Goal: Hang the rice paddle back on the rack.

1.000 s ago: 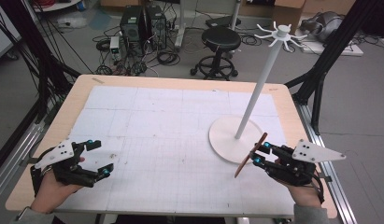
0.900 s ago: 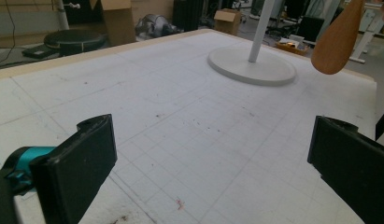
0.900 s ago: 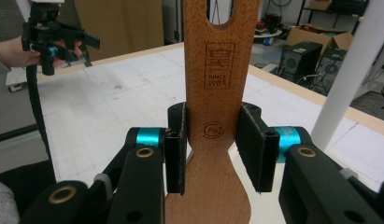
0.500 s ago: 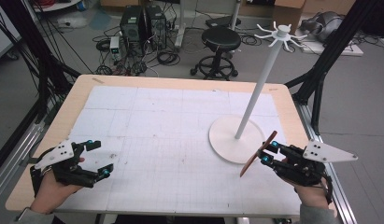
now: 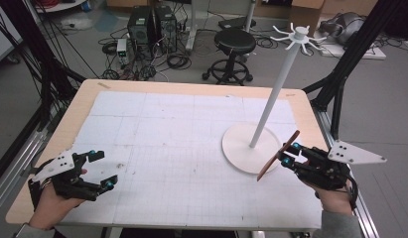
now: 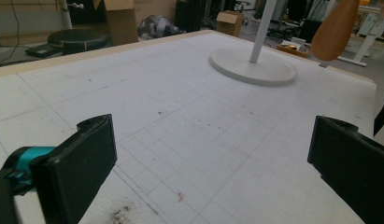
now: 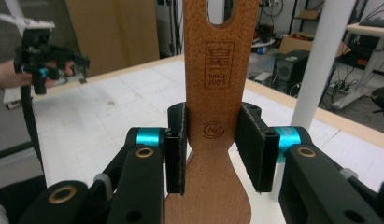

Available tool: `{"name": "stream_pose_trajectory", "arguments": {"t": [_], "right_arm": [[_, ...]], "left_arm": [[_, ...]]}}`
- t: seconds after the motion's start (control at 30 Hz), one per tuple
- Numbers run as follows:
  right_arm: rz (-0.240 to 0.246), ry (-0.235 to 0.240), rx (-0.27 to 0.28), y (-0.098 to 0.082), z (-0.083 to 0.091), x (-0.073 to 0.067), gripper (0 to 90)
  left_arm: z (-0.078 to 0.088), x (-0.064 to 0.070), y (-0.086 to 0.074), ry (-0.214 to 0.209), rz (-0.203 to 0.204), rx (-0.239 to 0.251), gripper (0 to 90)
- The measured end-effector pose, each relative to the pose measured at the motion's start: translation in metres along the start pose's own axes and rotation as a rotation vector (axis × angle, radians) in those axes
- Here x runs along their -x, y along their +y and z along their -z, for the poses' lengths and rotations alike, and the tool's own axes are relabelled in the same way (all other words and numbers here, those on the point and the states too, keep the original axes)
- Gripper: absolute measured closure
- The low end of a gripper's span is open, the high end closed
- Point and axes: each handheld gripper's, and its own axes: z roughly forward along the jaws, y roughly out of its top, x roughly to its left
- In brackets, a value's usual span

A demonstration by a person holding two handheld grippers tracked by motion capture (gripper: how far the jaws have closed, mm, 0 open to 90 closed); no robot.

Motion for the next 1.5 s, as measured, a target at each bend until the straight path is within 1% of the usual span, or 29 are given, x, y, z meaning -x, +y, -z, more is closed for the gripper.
{"name": "stream_pose_trajectory", "arguments": {"t": [0.07, 0.1, 0.23, 0.33, 0.43, 0.57, 0.63, 0.7, 0.73, 0.83, 0.93, 1.03, 1.3, 1.4, 1.5], "right_arm": [[0.000, 0.006, 0.012, 0.006, 0.003, 0.002, 65.2], [0.003, 0.003, 0.008, 0.010, 0.004, 0.002, 65.2], [0.041, -0.015, -0.008, 0.025, 0.010, 0.003, 65.2], [0.048, -0.034, -0.014, 0.035, 0.015, 0.005, 65.2], [0.054, -0.048, -0.007, 0.044, 0.018, 0.009, 65.2], [0.048, -0.051, 0.017, 0.053, 0.020, 0.015, 65.2], [0.018, -0.037, 0.044, 0.055, 0.019, 0.019, 65.2], [0.009, -0.034, 0.047, 0.056, 0.017, 0.022, 65.2], [0.014, -0.038, 0.042, 0.057, 0.015, 0.023, 65.2], [0.009, -0.038, 0.033, 0.061, 0.011, 0.025, 65.2], [0.021, -0.040, 0.026, 0.067, 0.008, 0.026, 65.2], [0.026, -0.037, 0.036, 0.074, 0.005, 0.027, 65.2], [0.026, -0.071, 0.041, 0.091, -0.001, 0.036, 65.1], [0.014, -0.067, 0.035, 0.094, -0.002, 0.040, 65.2], [0.000, -0.082, 0.008, 0.095, -0.005, 0.046, 65.2]], "left_arm": [[0.001, 0.000, 0.000, 0.000, -0.003, -0.001, 1.8], [0.001, 0.001, 0.000, 0.002, -0.001, 0.000, 1.8], [0.000, 0.002, -0.003, 0.004, 0.000, -0.013, 1.8], [0.000, 0.002, -0.004, 0.003, 0.000, -0.018, 1.8], [0.000, 0.002, -0.004, 0.003, 0.003, -0.015, 1.8], [0.003, 0.002, -0.003, 0.007, 0.002, -0.008, 1.8], [0.004, 0.001, -0.004, 0.013, 0.005, -0.005, 1.8], [0.004, 0.000, -0.004, 0.014, 0.006, -0.006, 1.8], [0.004, 0.000, -0.004, 0.015, 0.005, -0.006, 1.8], [0.005, 0.000, -0.004, 0.014, 0.006, -0.006, 1.8], [0.005, 0.000, -0.004, 0.015, 0.010, -0.004, 1.8], [0.006, 0.000, -0.004, 0.017, 0.008, -0.003, 1.8], [0.008, 0.000, -0.004, 0.021, 0.009, -0.002, 1.8], [0.008, -0.001, -0.004, 0.020, 0.013, 0.003, 1.8], [0.009, 0.000, -0.005, 0.020, 0.013, 0.005, 1.8]]}}
